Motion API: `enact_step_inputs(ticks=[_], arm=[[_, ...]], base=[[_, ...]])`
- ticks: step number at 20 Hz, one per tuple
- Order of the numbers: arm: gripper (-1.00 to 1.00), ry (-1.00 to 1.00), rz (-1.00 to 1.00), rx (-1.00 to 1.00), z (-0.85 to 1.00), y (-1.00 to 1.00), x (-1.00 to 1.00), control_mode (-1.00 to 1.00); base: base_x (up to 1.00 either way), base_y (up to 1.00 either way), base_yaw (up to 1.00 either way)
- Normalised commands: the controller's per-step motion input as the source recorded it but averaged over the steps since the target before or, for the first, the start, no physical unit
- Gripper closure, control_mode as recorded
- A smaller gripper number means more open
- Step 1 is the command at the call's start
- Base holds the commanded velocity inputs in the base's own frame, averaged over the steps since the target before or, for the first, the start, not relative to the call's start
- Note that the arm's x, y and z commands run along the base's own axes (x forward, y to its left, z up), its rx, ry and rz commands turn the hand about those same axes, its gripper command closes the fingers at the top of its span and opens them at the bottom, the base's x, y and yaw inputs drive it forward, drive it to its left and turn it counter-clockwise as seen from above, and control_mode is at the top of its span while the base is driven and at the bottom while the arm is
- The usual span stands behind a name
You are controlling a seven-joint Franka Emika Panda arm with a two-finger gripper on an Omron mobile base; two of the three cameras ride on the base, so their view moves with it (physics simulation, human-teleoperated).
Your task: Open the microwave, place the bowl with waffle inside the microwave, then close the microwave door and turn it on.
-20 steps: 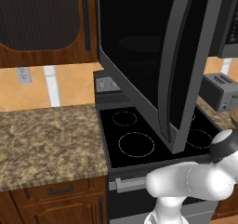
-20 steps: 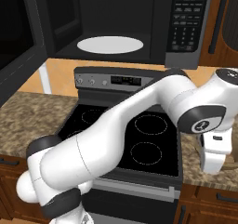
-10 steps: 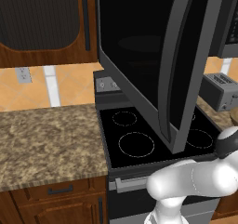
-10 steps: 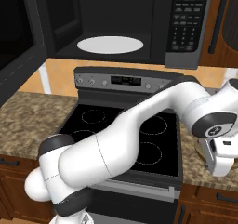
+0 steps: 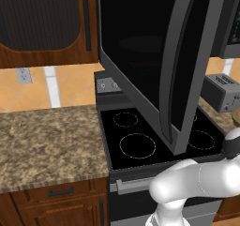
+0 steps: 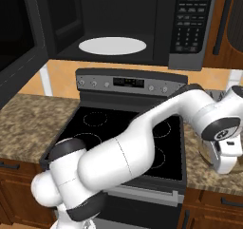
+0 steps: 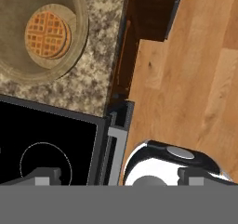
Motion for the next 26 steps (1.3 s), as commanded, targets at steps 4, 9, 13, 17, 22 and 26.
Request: enact_step_inputs(ticks=[4, 9, 13, 17, 22, 26], arm=[[-1.00, 0.00, 0.00, 0.03, -0.33, -0.60, 0.17, -1.00], [-1.00, -0.03, 0.00, 0.01, -0.38, -0.30, 0.22, -1.00], [-1.00, 0.00, 0.01, 0.03, -0.29, -0.33, 0.25, -1.00], [-1.00, 0.00, 0.00, 0.03, -0.23, -0.35, 0.39, -1.00], [-1.00, 0.00, 0.00, 0.01, -0.26, -0.21, 0.47, -1.00], [-1.00, 0.00, 0.00, 0.00, -0.28, -0.50, 0.25, -1.00]], base=[[0.00, 0.00, 0.00], [0.00, 0.00, 0.00], [0.00, 0.00, 0.00], [0.00, 0.00, 0.00], [0.00, 0.00, 0.00], [0.00, 0.00, 0.00]])
